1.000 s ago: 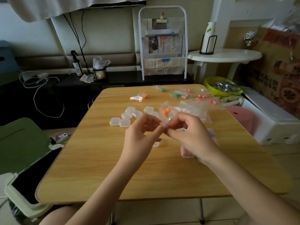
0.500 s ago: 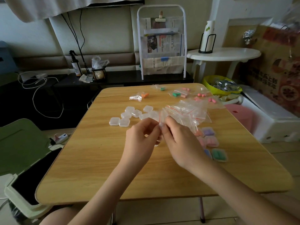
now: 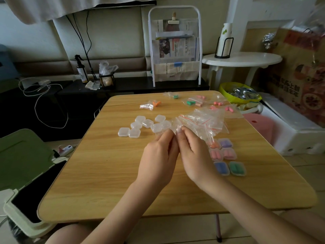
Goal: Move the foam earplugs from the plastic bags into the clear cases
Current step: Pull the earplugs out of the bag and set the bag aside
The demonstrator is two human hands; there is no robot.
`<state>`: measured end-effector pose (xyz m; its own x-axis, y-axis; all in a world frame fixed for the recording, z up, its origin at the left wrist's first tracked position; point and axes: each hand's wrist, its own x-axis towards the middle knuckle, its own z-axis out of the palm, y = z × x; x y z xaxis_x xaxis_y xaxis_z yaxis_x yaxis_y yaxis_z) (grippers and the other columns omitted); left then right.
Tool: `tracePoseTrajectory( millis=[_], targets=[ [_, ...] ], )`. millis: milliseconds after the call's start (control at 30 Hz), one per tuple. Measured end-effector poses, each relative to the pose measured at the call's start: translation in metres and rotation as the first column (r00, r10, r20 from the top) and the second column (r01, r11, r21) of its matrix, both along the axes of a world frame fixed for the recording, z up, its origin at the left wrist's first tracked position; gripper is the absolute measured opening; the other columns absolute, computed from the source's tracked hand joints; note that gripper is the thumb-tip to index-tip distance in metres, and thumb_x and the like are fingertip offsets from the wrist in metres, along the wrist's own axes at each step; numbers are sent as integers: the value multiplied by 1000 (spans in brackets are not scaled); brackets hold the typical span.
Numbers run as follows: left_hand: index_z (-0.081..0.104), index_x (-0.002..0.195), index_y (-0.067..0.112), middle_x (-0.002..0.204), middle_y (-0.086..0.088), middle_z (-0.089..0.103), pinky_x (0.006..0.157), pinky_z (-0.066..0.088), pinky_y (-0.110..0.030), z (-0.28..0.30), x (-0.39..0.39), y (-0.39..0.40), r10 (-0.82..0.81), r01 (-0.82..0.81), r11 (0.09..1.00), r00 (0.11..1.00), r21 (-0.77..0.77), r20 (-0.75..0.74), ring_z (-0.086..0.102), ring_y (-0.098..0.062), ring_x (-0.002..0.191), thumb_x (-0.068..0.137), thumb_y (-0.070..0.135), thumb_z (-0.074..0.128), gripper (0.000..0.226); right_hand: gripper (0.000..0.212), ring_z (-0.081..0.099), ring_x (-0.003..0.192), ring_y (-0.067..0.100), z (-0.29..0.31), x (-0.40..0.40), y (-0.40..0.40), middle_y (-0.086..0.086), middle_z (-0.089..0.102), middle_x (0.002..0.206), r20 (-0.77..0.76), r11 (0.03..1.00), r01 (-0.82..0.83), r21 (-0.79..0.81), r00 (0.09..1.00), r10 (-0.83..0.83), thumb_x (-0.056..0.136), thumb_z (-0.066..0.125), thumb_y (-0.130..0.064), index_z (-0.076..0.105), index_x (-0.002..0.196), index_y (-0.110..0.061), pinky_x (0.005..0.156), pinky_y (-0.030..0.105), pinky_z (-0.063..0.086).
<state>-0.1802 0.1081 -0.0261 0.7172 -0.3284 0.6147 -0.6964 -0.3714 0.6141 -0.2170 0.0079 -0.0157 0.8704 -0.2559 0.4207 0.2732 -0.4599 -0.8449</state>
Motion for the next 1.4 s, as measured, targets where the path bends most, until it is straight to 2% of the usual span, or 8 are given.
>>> tracePoseTrajectory(
  millis=[133,533,733,933,1033,1167,1267,1400],
  targets=[
    [44,68,10,56,3,48,46,31,-29,-1,-2,-2,-5,3,998,1000,-66,-25,41,-15,49,94,28,41,32,32,44,50,2,-3,0,5,-9,45,55,28,999,44,9,999,-45,102,37,-23,42,71,-22,49,16,32],
    [34,71,18,59,12,36,44,22,-18,-4,-6,-8,207,-208,978,976,11,63,31,-9,48,98,27,42,29,24,44,55,15,6,2,-5,-5,46,65,73,771,197,-606,978,-193,104,27,-29,37,86,-17,47,26,24],
    [34,73,12,61,8,35,44,19,-26,2,2,-4,274,-273,961,961,40,-41,28,-12,46,94,13,43,23,16,34,40,15,-1,2,-3,4,53,52,151,678,313,-665,946,-288,86,64,-4,51,78,-7,41,12,5],
    [33,76,13,54,7,33,42,16,-26,4,3,-1,298,-299,951,954,74,22,30,-12,42,98,27,35,26,24,54,69,22,8,1,-13,9,55,84,303,664,336,-668,938,-170,80,71,-5,54,97,-6,37,26,37],
    [36,79,13,53,11,32,40,14,-23,3,2,-1,272,-277,960,959,53,84,29,-9,39,101,31,30,29,16,47,80,21,12,1,-16,9,53,91,318,649,283,-707,946,-67,71,72,3,65,81,-7,45,26,34],
    [41,77,11,58,5,39,42,13,-20,5,-6,-1,215,-246,967,930,71,297,28,-13,46,94,19,37,19,11,40,106,15,4,6,-15,1,46,118,10,805,62,-591,998,-69,88,57,-7,64,85,-15,68,38,51],
    [39,79,13,61,-3,46,55,15,-22,3,-9,-3,144,-227,968,858,112,494,35,-18,51,87,7,44,11,30,35,130,17,-2,10,-21,-1,41,139,-211,900,-178,-398,972,98,91,45,-9,67,111,-11,102,43,41],
    [48,82,10,64,-1,51,56,34,-22,3,-8,-1,45,-114,988,854,103,518,43,-14,56,98,21,40,21,44,41,134,12,-2,13,-21,0,50,141,-116,958,-207,-196,975,187,95,44,-30,56,131,-8,110,37,35]
  ],
)
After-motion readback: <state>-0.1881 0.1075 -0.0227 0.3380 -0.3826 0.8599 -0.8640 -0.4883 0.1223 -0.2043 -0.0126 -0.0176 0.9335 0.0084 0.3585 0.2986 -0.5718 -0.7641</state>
